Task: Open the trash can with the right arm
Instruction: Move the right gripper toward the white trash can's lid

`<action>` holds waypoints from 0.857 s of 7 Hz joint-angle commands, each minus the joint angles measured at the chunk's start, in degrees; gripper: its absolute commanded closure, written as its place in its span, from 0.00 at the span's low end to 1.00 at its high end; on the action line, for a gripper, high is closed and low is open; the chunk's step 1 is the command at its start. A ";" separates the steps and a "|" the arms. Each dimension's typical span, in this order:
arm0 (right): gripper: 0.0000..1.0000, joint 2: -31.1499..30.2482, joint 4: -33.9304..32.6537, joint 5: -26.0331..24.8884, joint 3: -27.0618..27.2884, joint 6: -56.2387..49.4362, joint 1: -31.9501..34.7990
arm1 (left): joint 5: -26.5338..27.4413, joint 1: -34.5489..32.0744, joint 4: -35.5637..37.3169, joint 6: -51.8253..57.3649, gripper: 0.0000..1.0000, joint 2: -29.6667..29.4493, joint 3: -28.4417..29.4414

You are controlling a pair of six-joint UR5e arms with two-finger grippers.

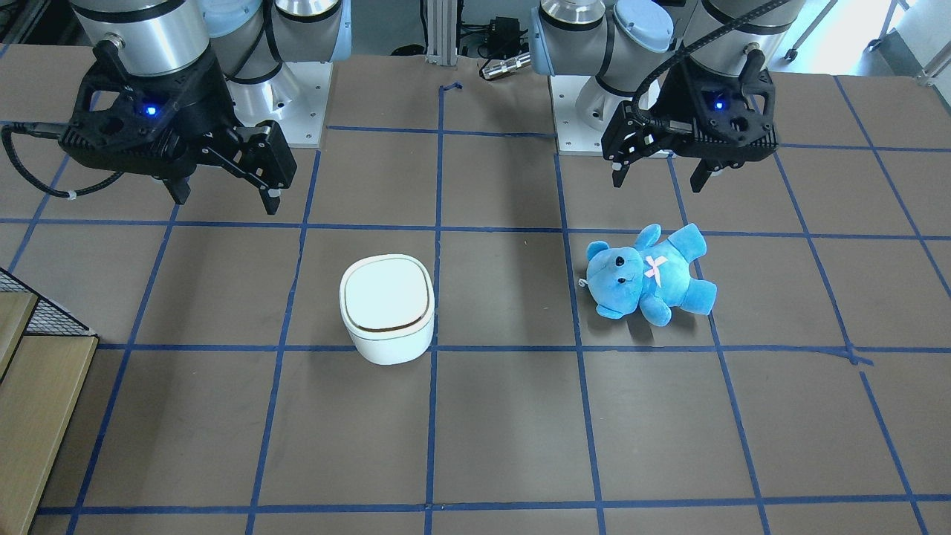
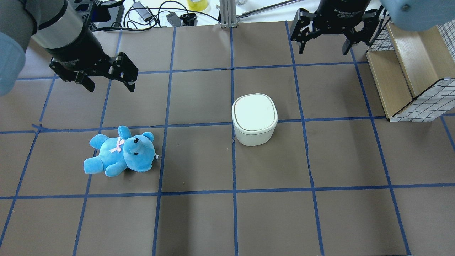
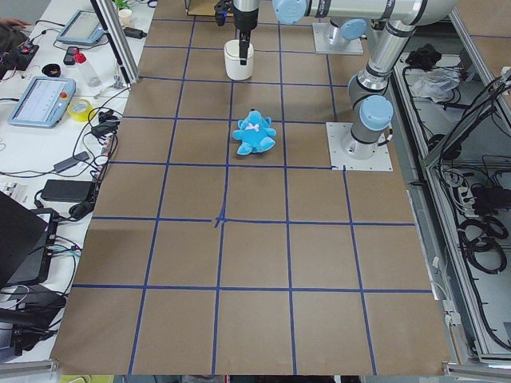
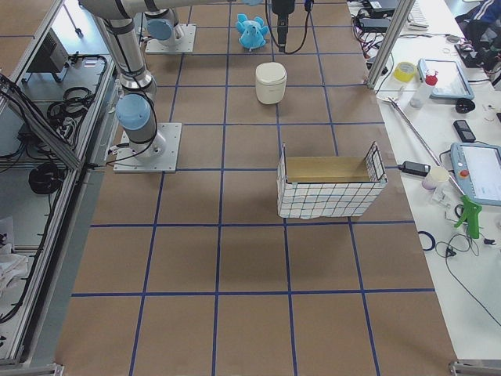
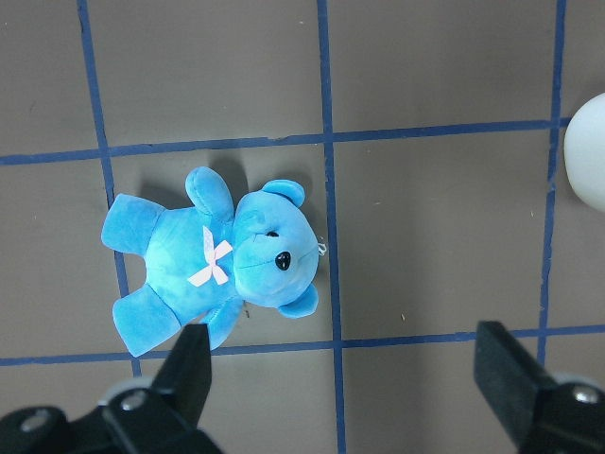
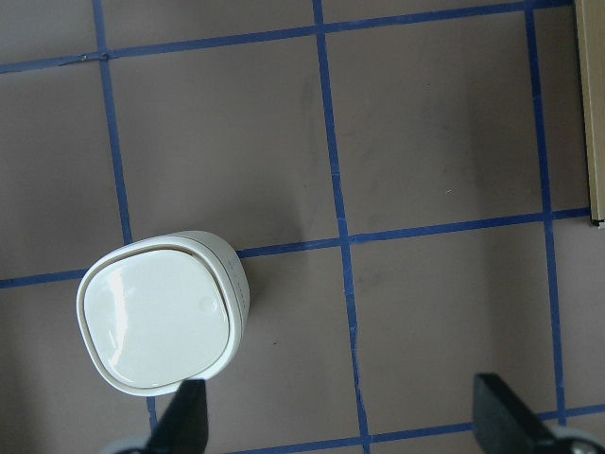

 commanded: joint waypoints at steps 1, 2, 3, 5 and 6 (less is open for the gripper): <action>0.00 -0.02 -0.14 0.07 0.16 -0.03 0.00 | -0.04 0.00 0.00 0.00 0.00 0.00 0.00; 0.00 -0.02 -0.14 0.07 0.16 -0.03 0.00 | -0.04 0.00 0.00 0.00 0.00 0.00 0.00; 0.10 0.15 -0.22 0.25 0.16 0.23 0.09 | -0.04 0.00 0.00 0.00 0.00 0.00 0.00; 0.16 -0.02 -0.23 0.69 0.16 0.06 0.00 | -0.04 0.00 0.00 0.00 0.00 0.00 0.00; 0.73 -0.02 -0.31 2.08 0.16 -0.12 0.09 | -0.04 0.00 0.00 0.00 0.00 0.00 0.00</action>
